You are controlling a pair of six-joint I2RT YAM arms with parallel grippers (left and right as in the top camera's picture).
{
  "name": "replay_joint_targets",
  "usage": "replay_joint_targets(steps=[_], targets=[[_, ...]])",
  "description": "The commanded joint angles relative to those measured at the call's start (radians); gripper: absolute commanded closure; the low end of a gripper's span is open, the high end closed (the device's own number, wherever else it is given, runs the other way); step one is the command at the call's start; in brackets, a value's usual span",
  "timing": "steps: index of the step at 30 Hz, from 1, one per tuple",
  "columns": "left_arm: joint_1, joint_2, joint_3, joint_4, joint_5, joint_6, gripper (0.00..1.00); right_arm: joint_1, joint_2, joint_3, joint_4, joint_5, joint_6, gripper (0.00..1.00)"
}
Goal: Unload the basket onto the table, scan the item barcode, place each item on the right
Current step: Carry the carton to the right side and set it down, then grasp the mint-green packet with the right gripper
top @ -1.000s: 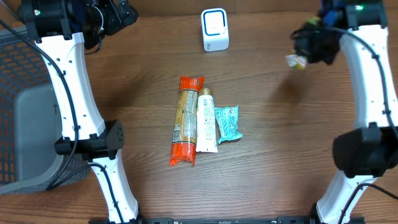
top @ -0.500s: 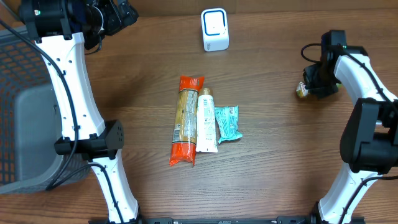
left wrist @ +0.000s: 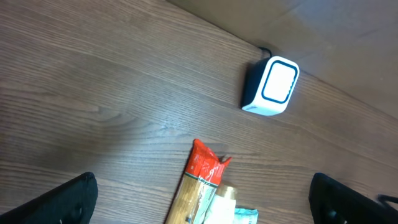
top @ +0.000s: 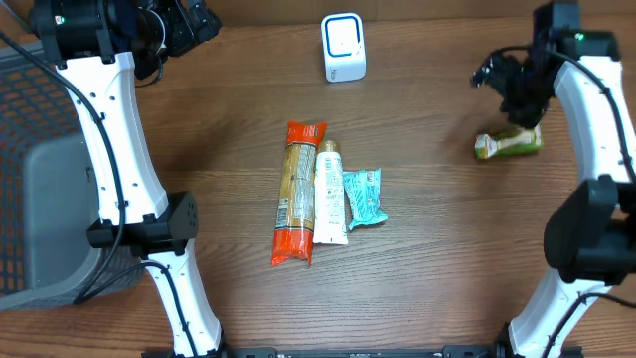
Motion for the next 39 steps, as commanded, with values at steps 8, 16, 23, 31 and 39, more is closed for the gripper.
replay_joint_targets(steps=[8,16,23,31,39], targets=[[-0.006,-0.005,0.001,0.001,0.005,-0.011,0.0,0.287,-0.011,-0.08,-0.105,-0.088,-0.309,0.0],[0.0,-0.005,0.0,0.001,0.004,-0.011,0.0,0.385,-0.005,-0.422,0.053,-0.224,-0.354,0.01],[-0.008,-0.005,0.0,0.001,0.005,-0.011,0.0,0.39,-0.005,-0.611,0.242,-0.402,-0.309,0.11],[-0.007,-0.005,0.0,0.001,0.005,-0.011,0.0,0.418,-0.005,-0.731,0.389,-0.347,-0.069,0.37],[-0.005,-0.005,0.0,0.001,0.004,-0.011,0.0,0.417,-0.006,-0.729,0.411,-0.315,-0.019,0.96]])
